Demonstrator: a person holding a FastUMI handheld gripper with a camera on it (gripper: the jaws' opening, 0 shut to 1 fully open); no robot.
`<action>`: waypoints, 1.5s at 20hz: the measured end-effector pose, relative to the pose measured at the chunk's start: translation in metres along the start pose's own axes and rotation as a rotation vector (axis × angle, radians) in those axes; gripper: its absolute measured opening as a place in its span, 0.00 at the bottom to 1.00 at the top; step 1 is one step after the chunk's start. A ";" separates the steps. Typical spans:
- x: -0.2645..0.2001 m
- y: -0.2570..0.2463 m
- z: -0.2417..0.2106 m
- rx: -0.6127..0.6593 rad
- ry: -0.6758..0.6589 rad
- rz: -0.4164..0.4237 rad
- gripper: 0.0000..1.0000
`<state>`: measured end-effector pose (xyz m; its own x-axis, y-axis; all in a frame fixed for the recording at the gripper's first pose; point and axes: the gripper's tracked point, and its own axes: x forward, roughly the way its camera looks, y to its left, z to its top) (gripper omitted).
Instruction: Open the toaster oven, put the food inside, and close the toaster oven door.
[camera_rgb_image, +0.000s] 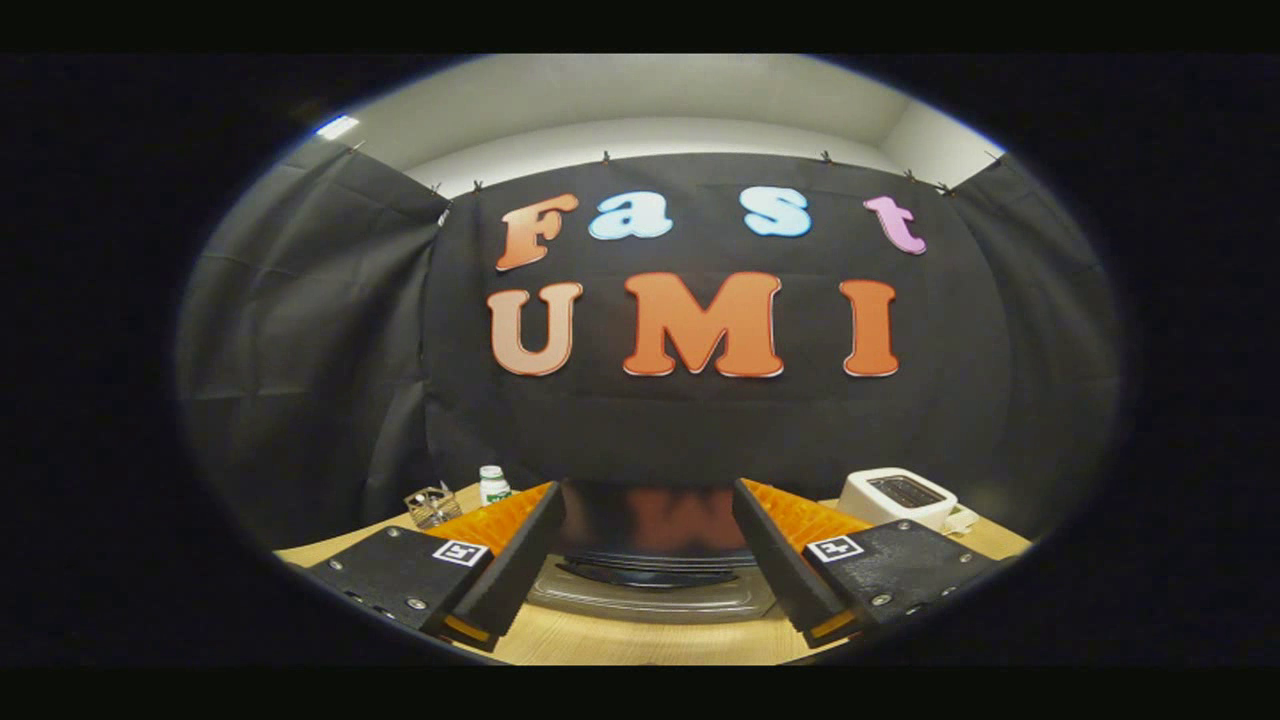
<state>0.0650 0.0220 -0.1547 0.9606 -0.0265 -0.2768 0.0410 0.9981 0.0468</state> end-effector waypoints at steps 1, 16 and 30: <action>0.007 -0.001 -0.011 0.003 0.026 -0.004 1.00; 0.034 0.003 -0.091 -0.014 0.176 -0.026 0.92; -0.062 0.024 -0.132 -0.055 0.298 0.100 0.73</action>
<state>-0.0300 0.0550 -0.2632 0.8357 0.0812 -0.5432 -0.0719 0.9967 0.0384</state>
